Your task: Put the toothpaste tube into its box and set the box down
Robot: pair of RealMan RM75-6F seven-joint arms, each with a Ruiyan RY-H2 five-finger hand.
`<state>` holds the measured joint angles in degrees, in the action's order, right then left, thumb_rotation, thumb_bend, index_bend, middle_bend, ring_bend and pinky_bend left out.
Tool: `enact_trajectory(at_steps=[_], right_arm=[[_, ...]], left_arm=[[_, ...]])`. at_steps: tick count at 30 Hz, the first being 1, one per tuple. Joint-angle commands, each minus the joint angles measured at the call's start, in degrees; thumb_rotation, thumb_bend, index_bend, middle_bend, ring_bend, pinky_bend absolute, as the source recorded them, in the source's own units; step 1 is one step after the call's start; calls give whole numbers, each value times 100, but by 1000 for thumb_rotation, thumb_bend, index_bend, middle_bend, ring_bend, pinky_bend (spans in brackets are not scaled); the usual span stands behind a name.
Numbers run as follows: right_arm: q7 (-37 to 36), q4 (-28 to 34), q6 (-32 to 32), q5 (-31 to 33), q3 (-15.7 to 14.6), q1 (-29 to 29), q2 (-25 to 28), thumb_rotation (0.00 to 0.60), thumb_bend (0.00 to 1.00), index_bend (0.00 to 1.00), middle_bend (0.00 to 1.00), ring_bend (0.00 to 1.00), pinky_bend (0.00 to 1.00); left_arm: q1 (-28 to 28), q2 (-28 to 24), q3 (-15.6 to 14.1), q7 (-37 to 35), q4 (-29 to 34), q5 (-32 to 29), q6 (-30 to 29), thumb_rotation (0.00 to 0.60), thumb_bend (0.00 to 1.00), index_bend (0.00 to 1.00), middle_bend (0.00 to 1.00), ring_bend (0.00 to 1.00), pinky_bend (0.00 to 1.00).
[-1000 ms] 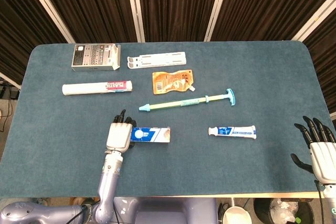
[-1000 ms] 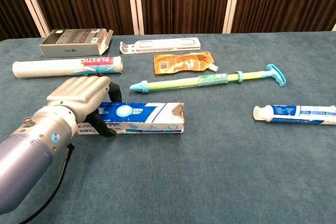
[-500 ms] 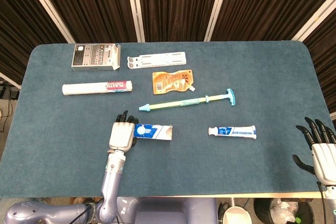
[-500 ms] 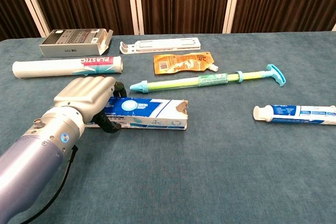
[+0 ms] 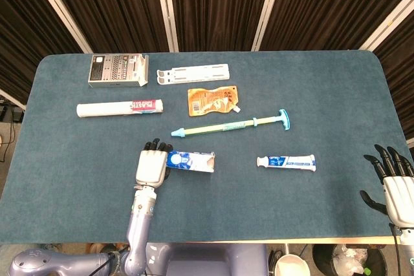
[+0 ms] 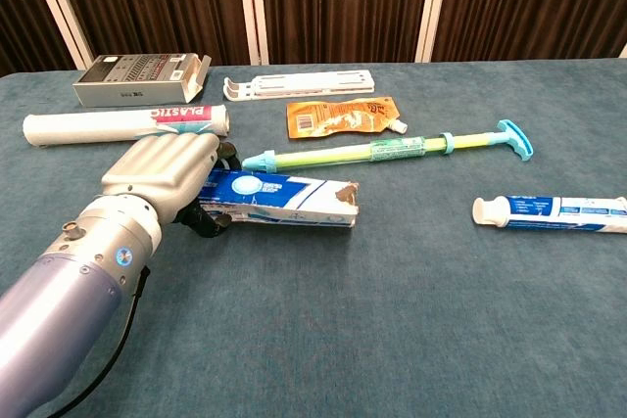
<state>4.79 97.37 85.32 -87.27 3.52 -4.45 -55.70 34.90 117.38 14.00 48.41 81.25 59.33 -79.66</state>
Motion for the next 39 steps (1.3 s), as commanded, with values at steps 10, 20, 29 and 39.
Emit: enact_trajectory(at_steps=[10, 20, 29, 39], right_arm=[[228, 408, -359, -6, 31, -237, 81, 600, 220, 226, 125, 25, 139], [762, 607, -1408, 258, 129, -899, -99, 600, 220, 227, 157, 41, 139], [717, 191, -2384, 859, 303, -1565, -708, 600, 221, 258, 212, 68, 139], [213, -748, -2742, 1042, 224, -1781, -1336, 600, 220, 281, 239, 69, 139]], left_arm=[[-613, -1672, 425, -1053, 2568, -80, -75, 600, 370, 335, 337, 178, 242], [-1150, -3287, 1024, -2649, 3783, -380, 275, 600, 365, 336, 335, 172, 242], [-1065, -3791, 1017, -2794, 3923, -543, 429, 600, 364, 336, 335, 172, 241], [-882, -3758, 861, -2682, 3982, -593, 252, 600, 364, 336, 335, 172, 241]])
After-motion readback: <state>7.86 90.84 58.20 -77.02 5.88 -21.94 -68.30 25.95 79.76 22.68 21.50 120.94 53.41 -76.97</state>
